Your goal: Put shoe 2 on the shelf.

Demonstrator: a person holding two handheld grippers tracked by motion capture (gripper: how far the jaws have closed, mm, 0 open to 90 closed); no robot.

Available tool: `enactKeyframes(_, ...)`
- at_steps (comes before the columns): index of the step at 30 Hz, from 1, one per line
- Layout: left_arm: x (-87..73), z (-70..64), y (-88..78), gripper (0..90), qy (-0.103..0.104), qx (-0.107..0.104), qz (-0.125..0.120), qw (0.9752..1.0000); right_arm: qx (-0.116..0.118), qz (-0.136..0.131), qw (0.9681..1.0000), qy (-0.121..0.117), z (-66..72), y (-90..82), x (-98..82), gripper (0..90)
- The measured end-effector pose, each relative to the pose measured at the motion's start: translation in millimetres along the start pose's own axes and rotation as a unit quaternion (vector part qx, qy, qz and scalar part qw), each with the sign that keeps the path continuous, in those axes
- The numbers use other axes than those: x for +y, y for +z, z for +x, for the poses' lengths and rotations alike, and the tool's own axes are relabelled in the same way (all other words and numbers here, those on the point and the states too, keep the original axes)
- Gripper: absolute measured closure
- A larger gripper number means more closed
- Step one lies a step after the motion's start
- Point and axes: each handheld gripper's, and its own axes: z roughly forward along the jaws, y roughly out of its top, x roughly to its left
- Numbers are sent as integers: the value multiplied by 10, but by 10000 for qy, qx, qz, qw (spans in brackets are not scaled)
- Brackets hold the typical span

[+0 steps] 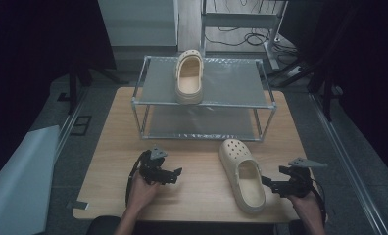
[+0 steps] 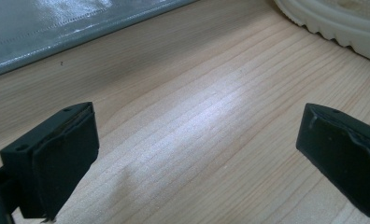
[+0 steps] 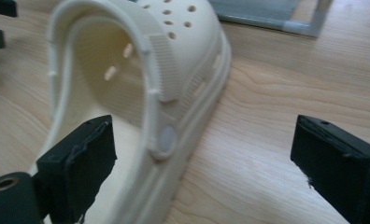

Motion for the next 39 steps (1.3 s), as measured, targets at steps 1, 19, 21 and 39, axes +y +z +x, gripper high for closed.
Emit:
enactKeyframes(1,-1,0,3,0,3,-7,4,10000,13,6,10000,7,15,6,7,75)
enactKeyframes(19,-20,8,47,0,-48,-2,127,9999,17,545,9978,375,160,470,222,255)
enactKeyframes(21,-25,12,53,0,-52,9,145,9999,-121,596,9974,386,187,518,266,308)
enactKeyframes(39,-52,-38,105,0,14,-31,255,9997,-874,999,9891,636,218,644,427,719)
